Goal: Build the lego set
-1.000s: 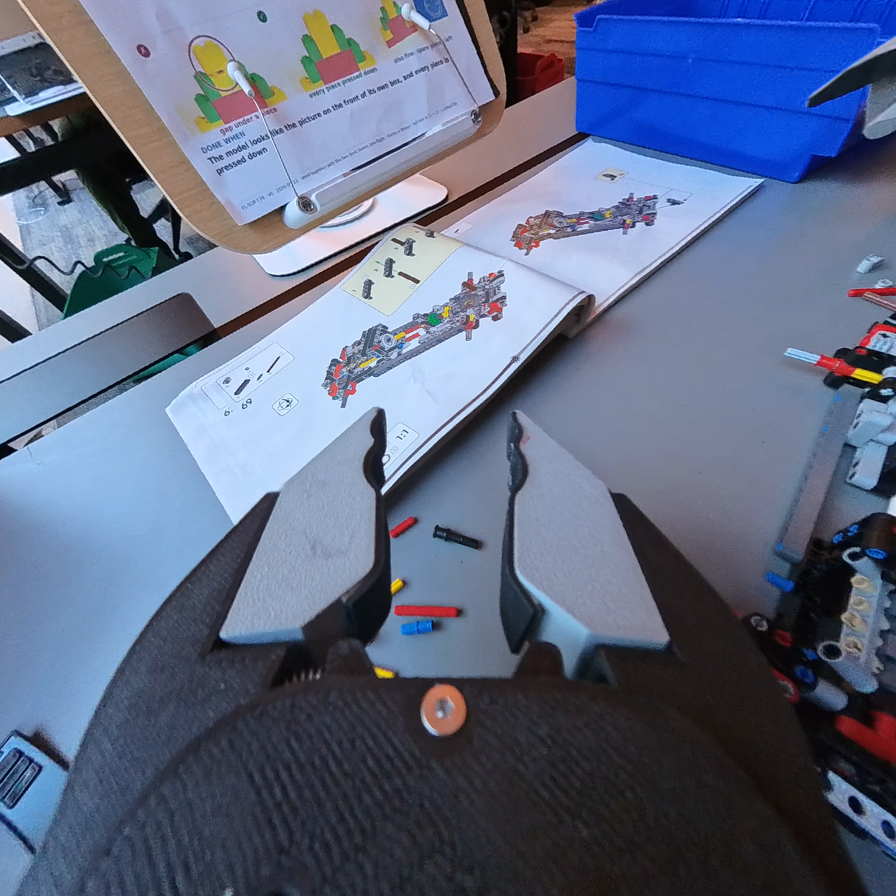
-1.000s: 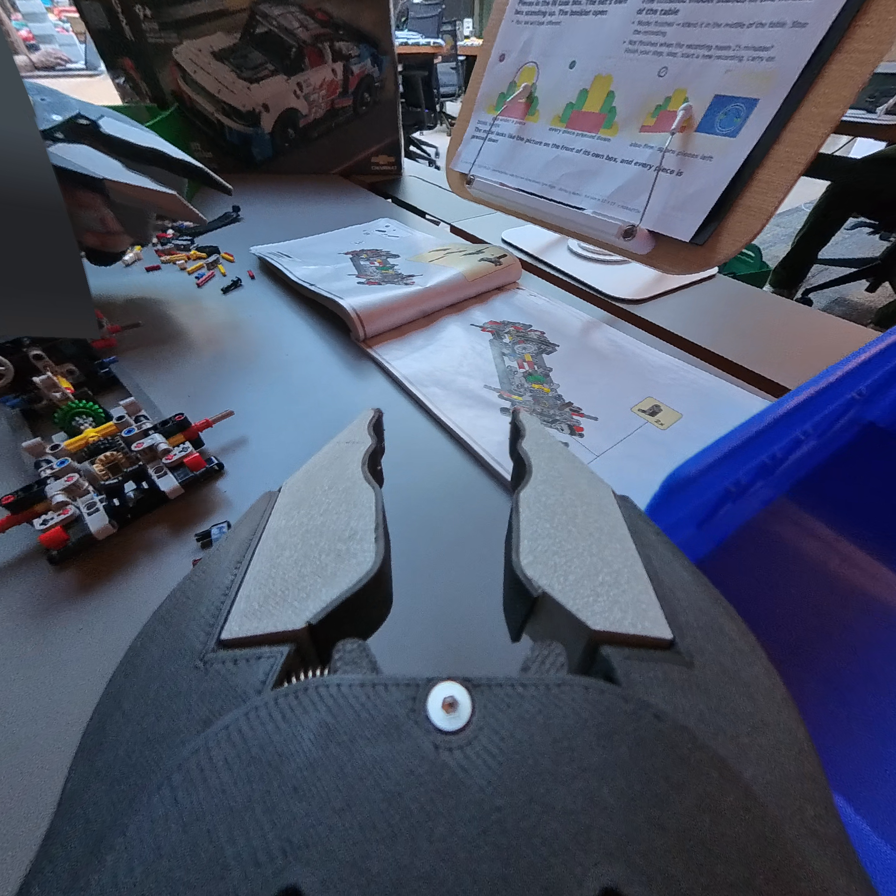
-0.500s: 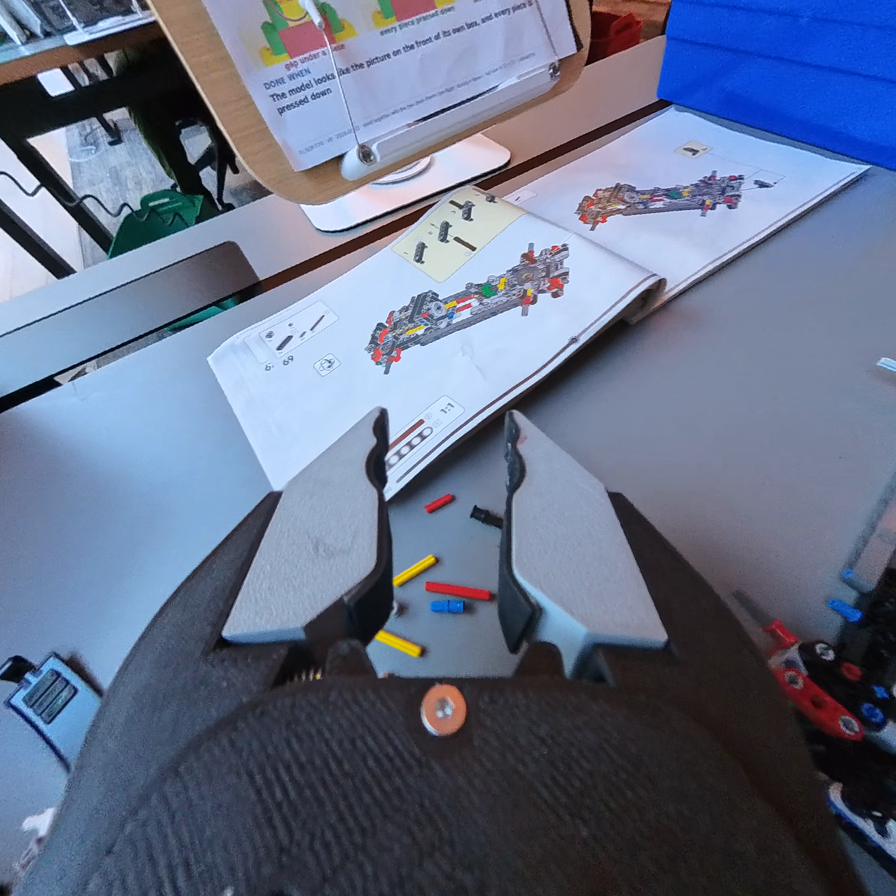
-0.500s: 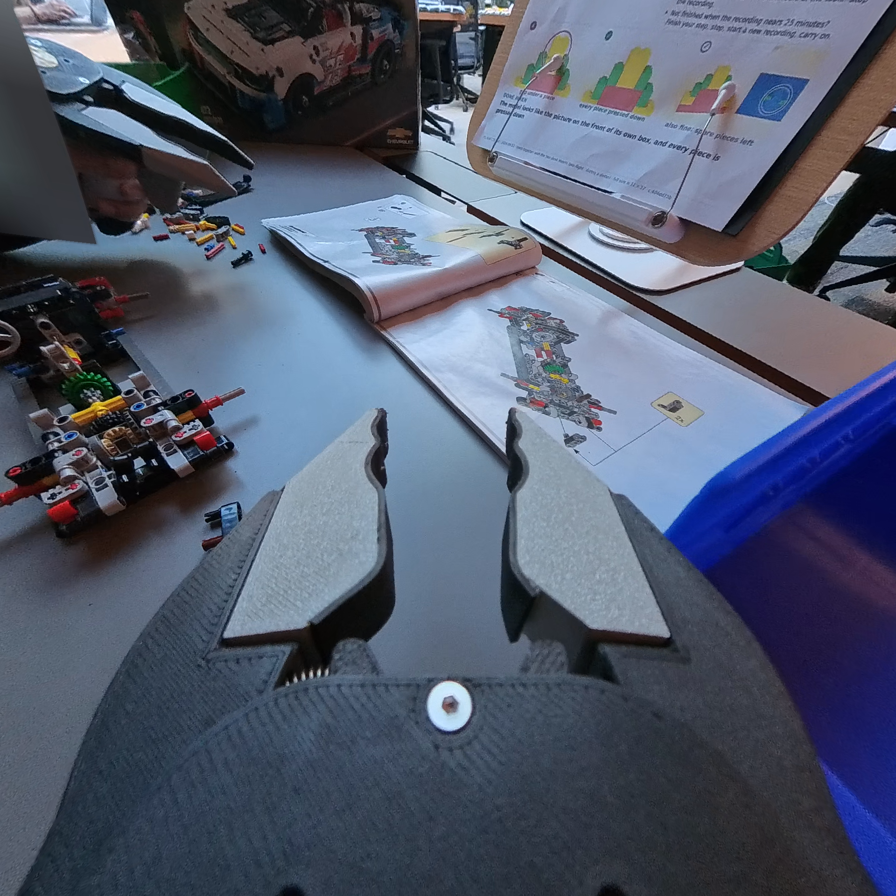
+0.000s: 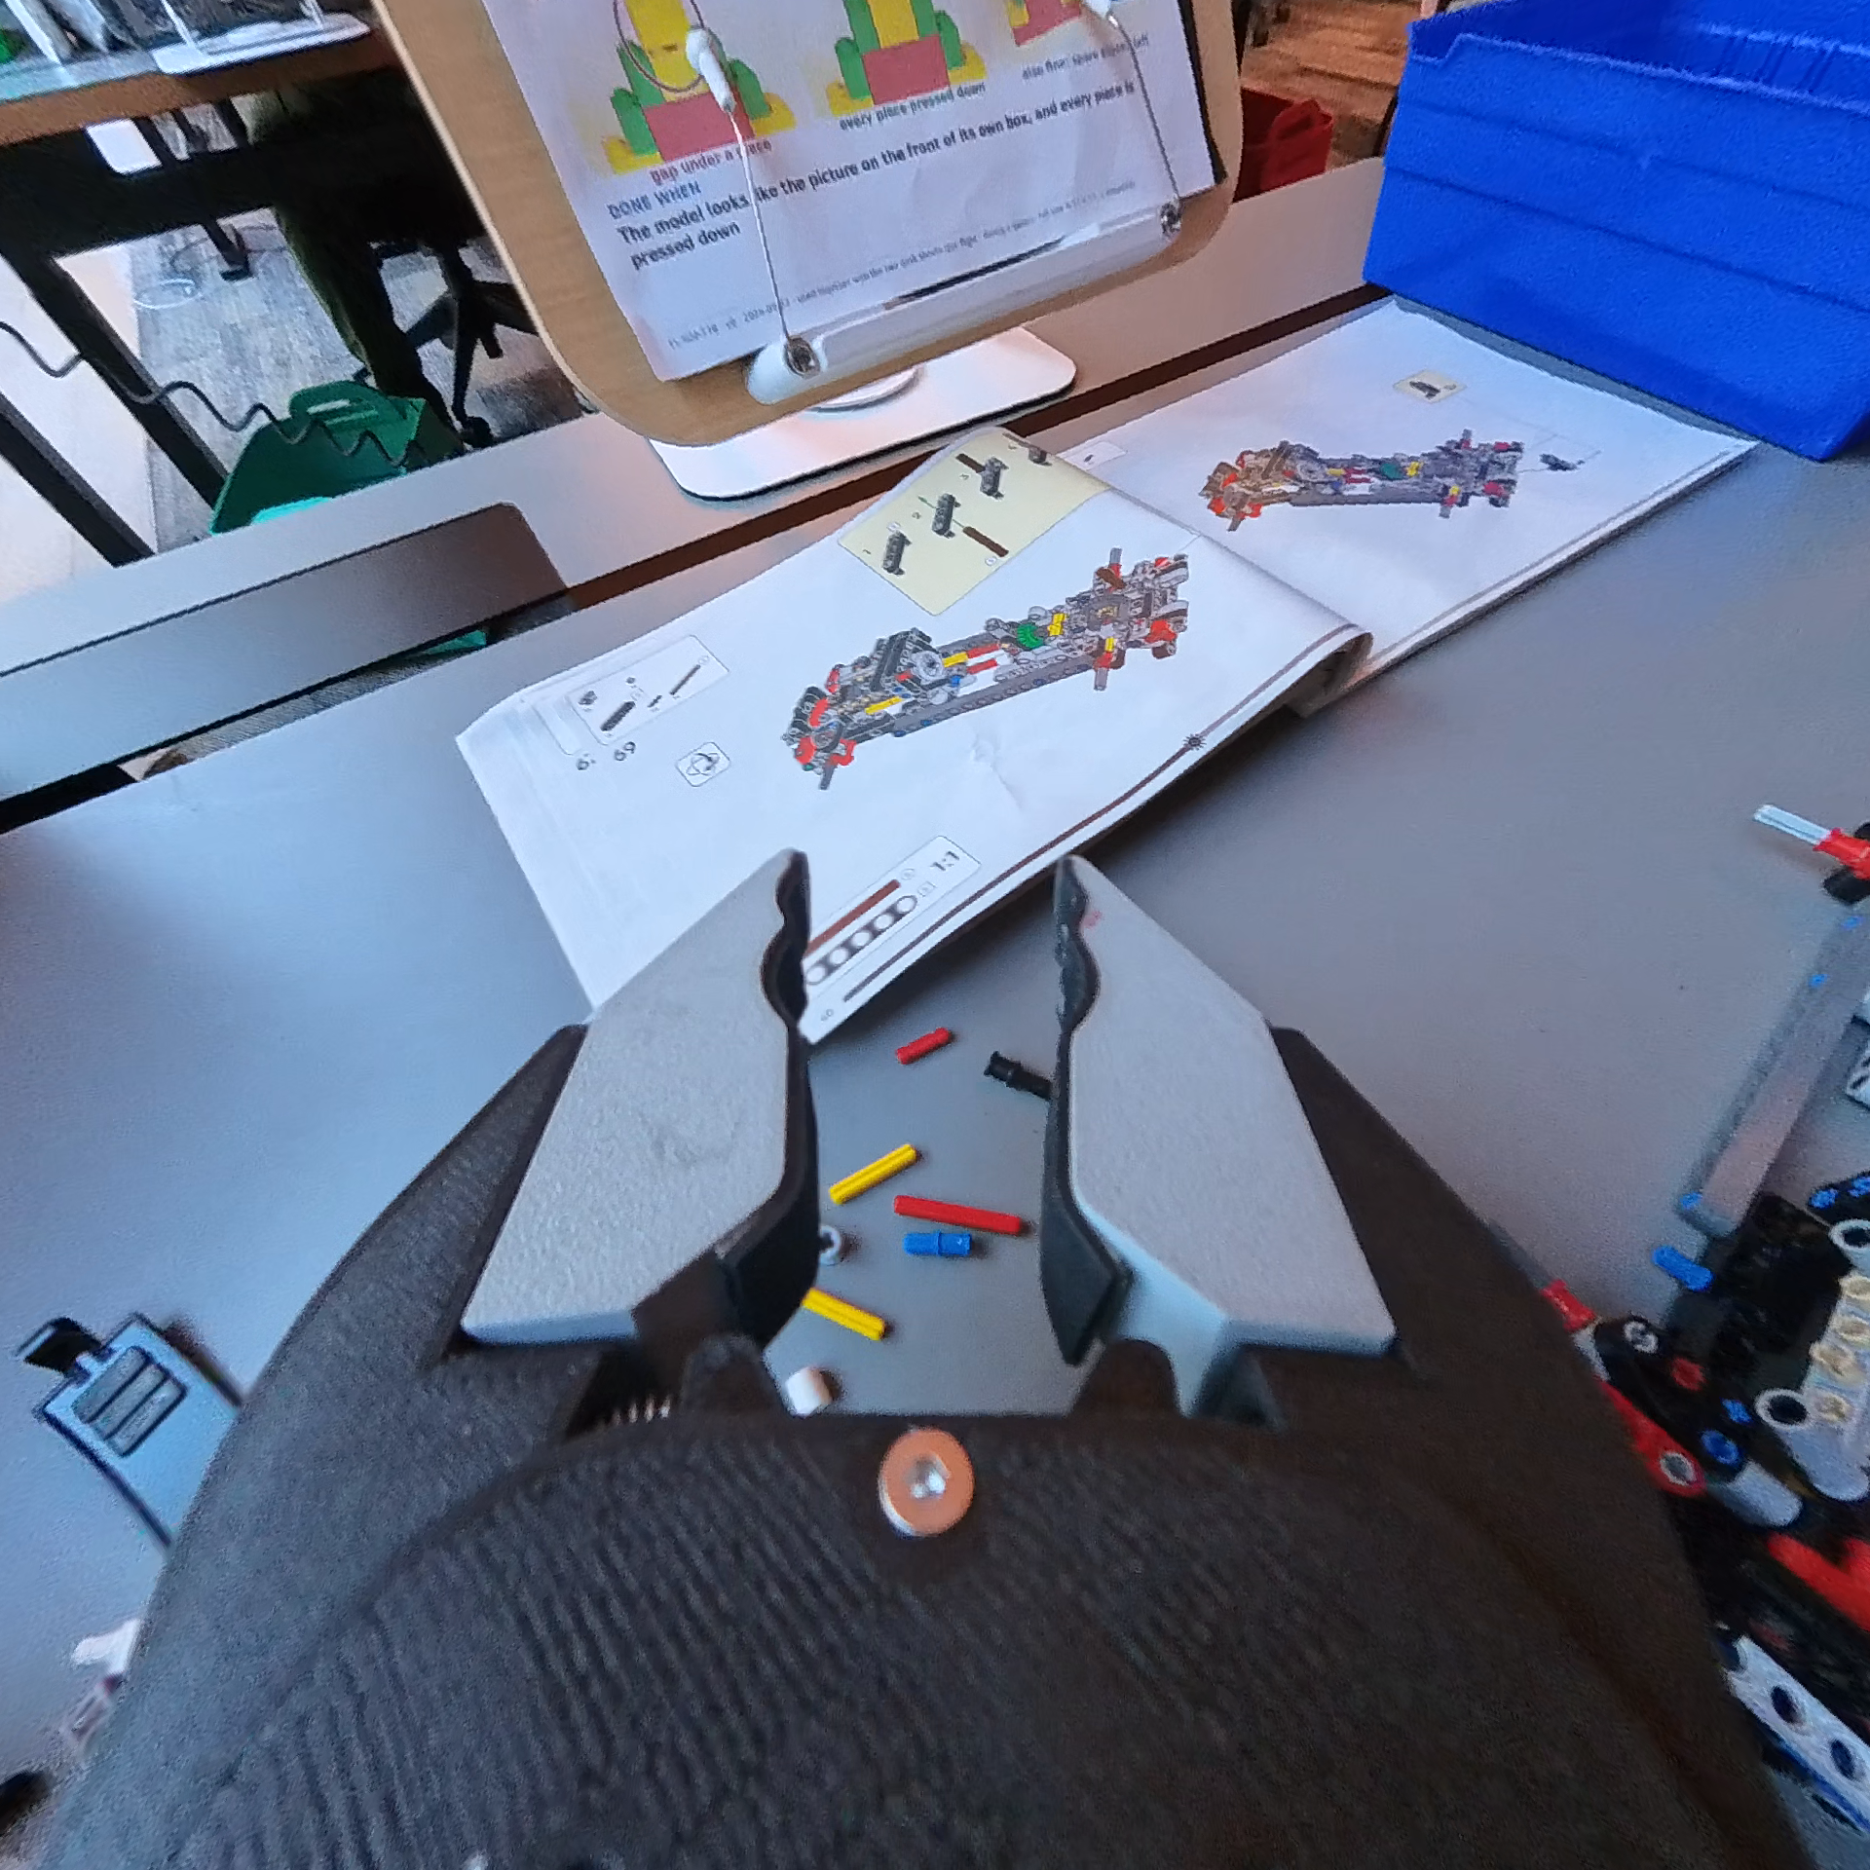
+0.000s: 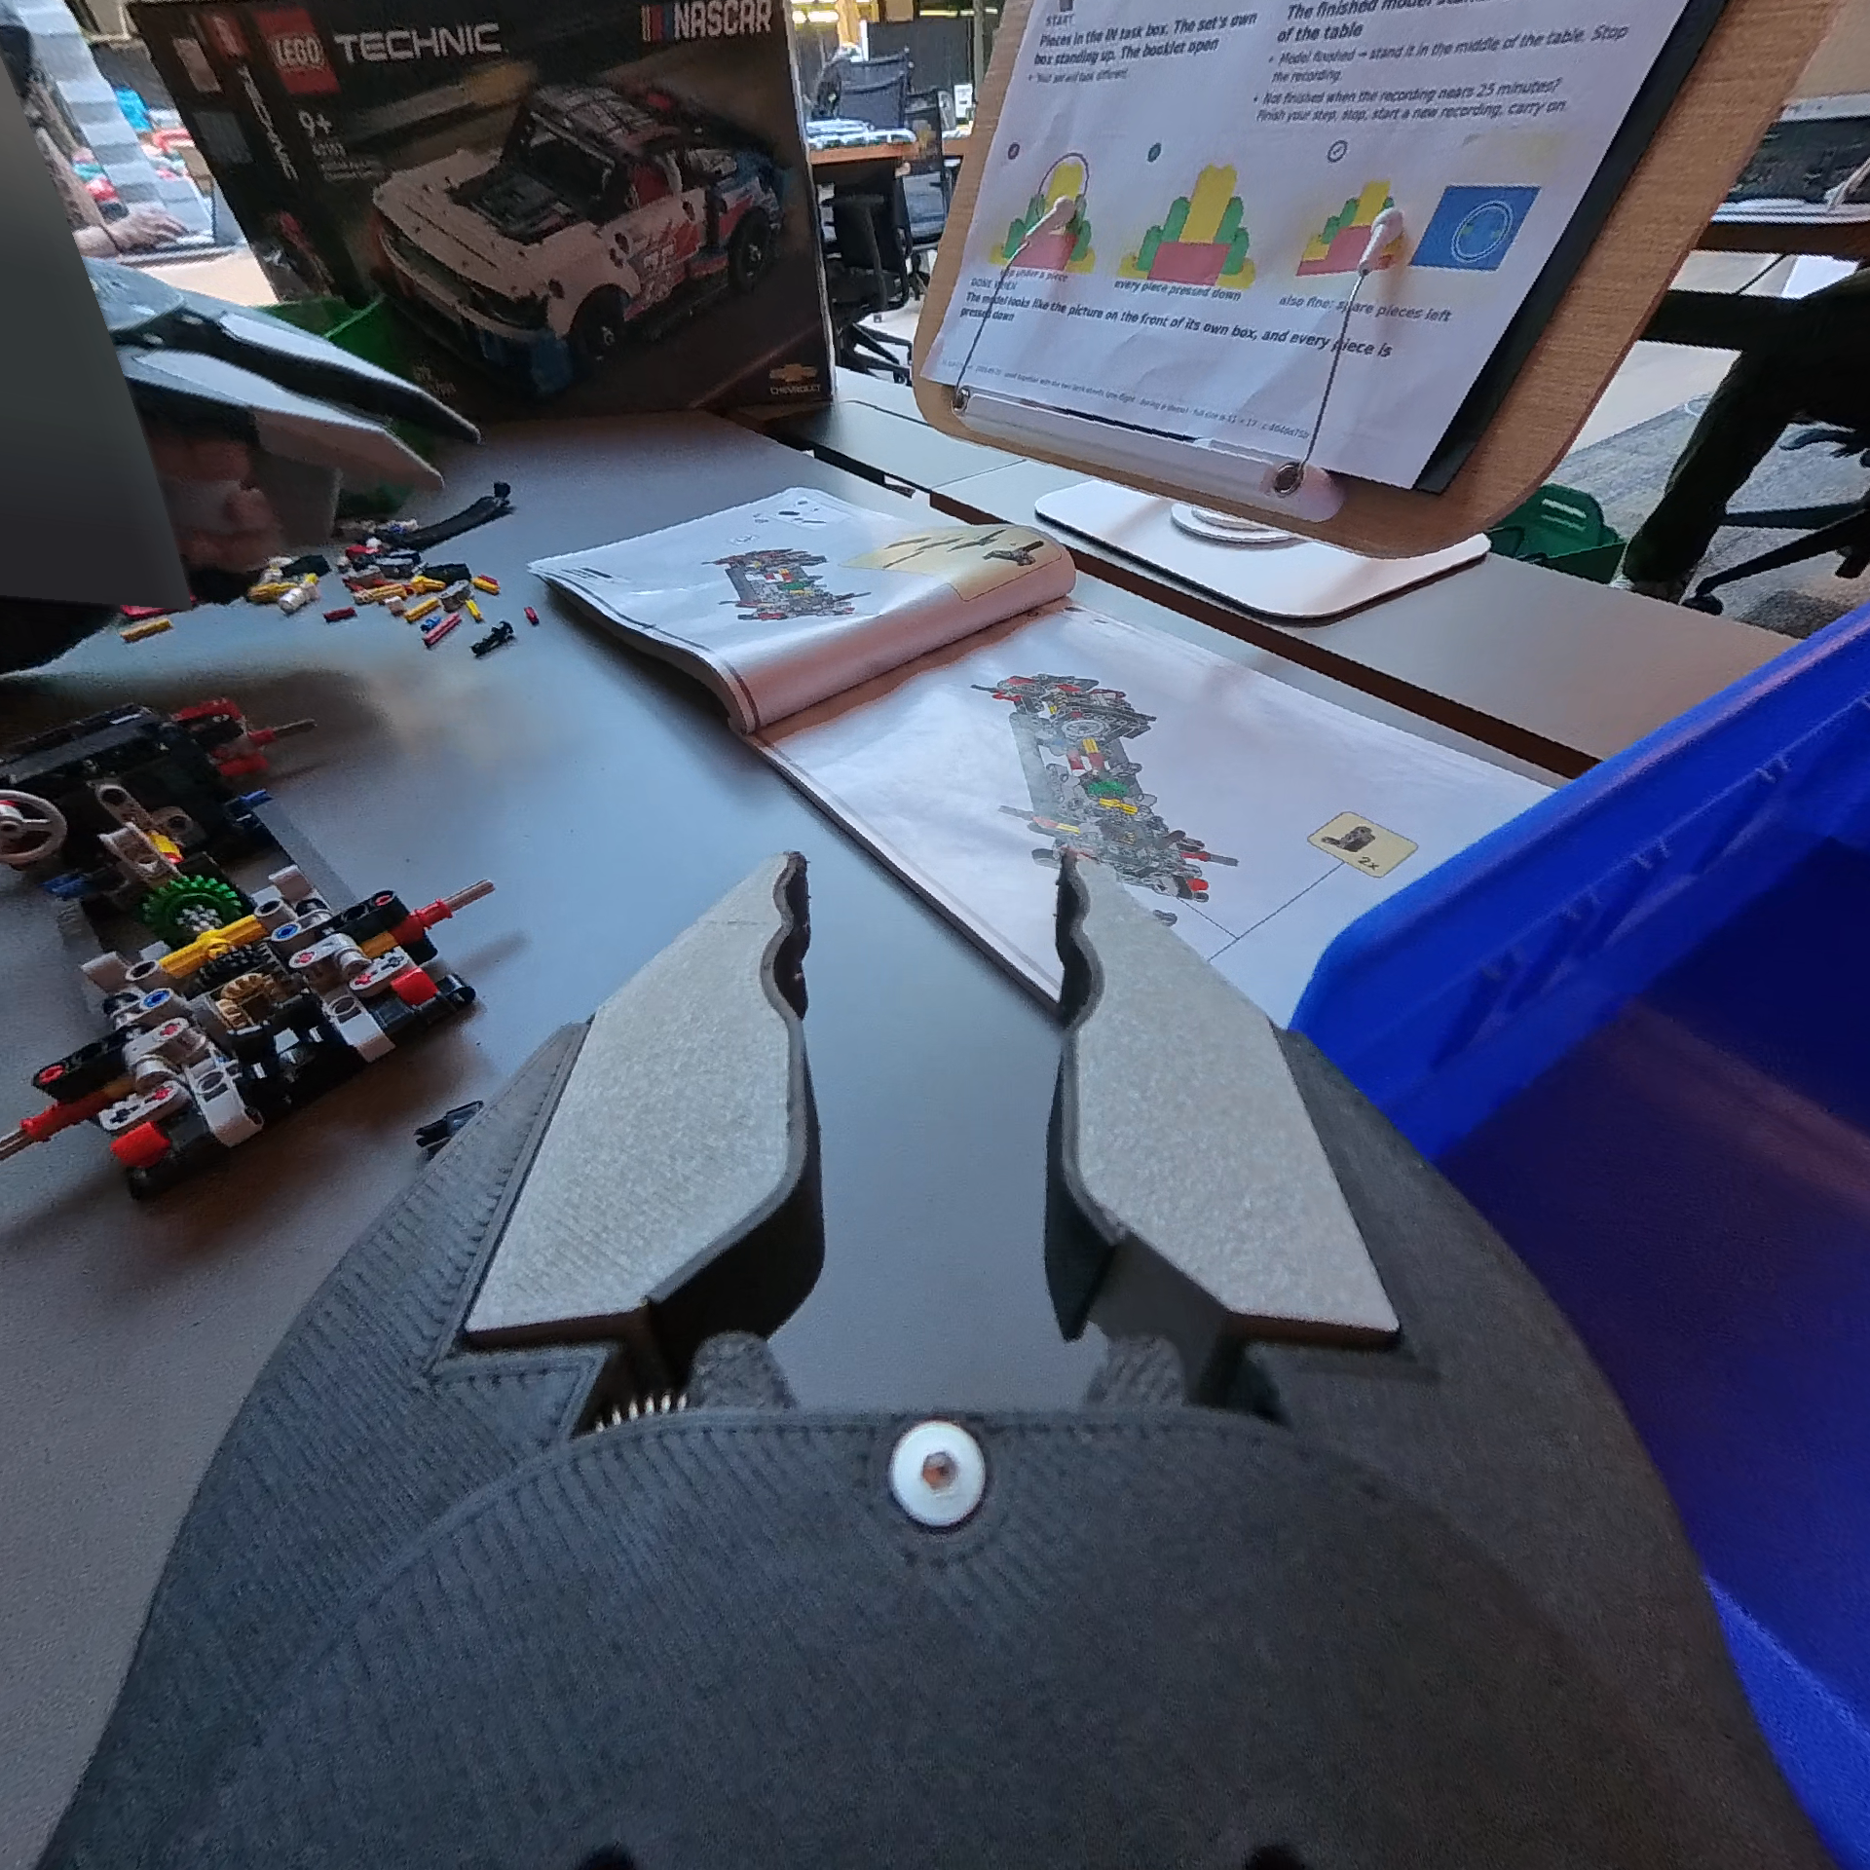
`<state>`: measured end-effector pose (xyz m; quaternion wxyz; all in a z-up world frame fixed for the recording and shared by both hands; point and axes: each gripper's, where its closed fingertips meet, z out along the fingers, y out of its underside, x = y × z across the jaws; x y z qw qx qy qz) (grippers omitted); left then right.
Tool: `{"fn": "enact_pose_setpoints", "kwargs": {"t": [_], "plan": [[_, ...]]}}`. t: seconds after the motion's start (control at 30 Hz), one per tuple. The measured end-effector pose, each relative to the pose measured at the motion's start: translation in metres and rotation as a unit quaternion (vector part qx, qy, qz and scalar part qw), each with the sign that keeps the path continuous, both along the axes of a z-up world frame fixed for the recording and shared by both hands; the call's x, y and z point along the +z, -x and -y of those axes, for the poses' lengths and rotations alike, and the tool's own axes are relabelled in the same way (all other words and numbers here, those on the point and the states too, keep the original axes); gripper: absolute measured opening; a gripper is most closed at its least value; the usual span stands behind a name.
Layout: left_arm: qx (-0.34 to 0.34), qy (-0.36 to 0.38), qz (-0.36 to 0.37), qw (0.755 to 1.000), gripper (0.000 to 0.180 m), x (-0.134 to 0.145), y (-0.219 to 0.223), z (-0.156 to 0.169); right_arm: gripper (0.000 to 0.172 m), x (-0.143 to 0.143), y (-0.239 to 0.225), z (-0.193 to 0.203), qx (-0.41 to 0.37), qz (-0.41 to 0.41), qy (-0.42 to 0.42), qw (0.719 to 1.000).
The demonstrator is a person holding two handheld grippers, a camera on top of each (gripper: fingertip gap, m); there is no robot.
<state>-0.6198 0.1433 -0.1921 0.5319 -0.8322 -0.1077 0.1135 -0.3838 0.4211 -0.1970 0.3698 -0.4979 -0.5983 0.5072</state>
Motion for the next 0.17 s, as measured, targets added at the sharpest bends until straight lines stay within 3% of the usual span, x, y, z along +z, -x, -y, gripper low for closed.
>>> {"fn": "enact_pose_setpoints", "kwargs": {"t": [0.17], "plan": [[0.035,-0.029,0.003,0.999,0.046,0.012,0.017,0.01,0.047,0.001,0.0,-0.002,-0.003,-0.002,0.007,1.0]]}}
